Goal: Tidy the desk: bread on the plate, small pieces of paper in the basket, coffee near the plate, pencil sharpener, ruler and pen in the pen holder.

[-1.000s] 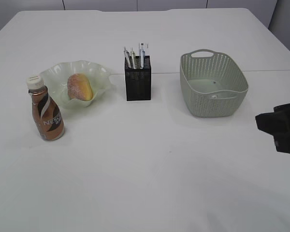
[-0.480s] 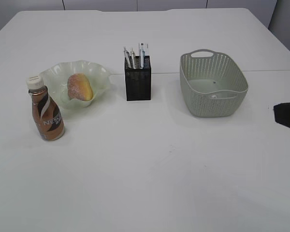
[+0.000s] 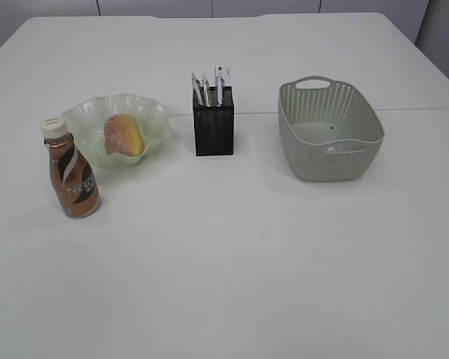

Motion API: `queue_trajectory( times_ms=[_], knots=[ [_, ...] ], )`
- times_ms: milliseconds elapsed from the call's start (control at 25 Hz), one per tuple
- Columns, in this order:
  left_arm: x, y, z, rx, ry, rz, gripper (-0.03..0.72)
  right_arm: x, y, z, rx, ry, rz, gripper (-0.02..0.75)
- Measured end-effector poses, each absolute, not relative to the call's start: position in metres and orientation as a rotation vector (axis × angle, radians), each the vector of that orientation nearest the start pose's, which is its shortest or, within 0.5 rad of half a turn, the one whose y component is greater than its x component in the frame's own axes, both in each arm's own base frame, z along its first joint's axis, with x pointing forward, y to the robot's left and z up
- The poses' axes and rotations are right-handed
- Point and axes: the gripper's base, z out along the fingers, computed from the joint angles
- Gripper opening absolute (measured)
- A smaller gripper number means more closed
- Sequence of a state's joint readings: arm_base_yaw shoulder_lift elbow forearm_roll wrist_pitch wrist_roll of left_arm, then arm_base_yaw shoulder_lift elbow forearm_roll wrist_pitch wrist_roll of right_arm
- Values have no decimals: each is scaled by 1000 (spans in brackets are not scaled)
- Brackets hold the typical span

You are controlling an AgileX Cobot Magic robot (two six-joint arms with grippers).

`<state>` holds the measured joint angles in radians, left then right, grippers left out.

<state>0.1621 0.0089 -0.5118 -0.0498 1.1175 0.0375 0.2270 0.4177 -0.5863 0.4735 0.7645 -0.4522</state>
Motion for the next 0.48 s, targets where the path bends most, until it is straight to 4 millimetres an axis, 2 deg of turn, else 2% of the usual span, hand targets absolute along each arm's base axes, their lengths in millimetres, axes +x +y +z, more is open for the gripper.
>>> queue_trajectory(
  times_ms=[240, 480],
  knots=[
    [-7, -5, 276, -127, 2094, 60, 239, 25, 34, 316, -495, 1944, 406, 328],
    [-7, -5, 276, -127, 2094, 60, 239, -12, 26, 310, -538, 1968, 390, 328]
  ],
)
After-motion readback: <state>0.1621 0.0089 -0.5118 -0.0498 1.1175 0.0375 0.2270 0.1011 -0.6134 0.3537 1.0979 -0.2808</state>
